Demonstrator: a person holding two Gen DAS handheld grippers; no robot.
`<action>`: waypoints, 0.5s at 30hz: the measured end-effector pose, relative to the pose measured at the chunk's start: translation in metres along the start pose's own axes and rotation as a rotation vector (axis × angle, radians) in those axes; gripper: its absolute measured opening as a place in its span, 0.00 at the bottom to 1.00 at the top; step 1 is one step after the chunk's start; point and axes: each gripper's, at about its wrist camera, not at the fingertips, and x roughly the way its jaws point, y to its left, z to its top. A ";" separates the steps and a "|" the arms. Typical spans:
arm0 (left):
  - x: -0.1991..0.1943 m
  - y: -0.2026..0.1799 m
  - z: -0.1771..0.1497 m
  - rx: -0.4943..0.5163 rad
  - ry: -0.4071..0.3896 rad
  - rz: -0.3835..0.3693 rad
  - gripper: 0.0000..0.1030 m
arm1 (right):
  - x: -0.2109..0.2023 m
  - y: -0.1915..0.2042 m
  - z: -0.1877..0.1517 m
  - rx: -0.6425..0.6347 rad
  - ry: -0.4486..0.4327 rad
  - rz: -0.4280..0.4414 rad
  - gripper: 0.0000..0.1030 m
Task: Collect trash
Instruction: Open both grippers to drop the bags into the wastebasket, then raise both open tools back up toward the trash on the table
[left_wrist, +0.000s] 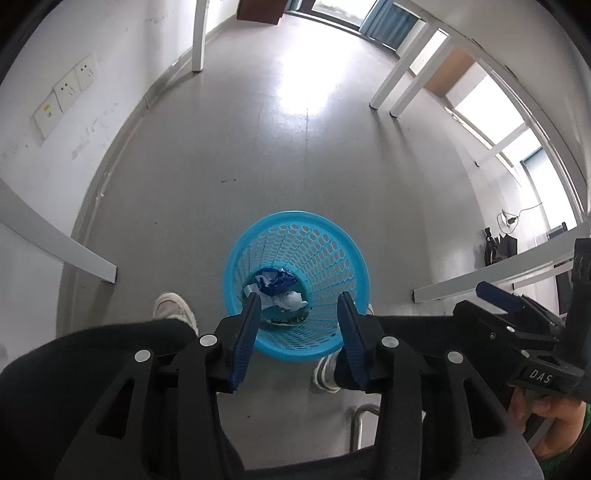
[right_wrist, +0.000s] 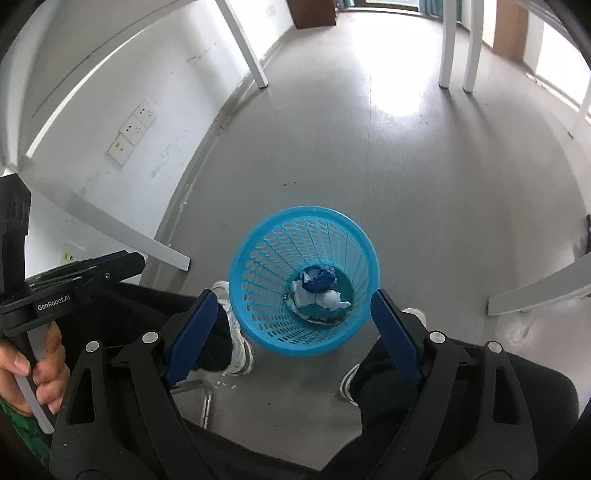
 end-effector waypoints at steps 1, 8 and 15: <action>-0.003 0.000 -0.002 0.002 -0.001 -0.001 0.44 | -0.005 0.001 -0.001 -0.004 -0.007 0.001 0.79; -0.041 -0.013 -0.013 0.045 -0.064 0.006 0.58 | -0.047 0.007 -0.019 -0.054 -0.056 -0.013 0.83; -0.081 -0.029 -0.033 0.166 -0.120 -0.013 0.73 | -0.092 0.010 -0.034 -0.065 -0.129 0.010 0.87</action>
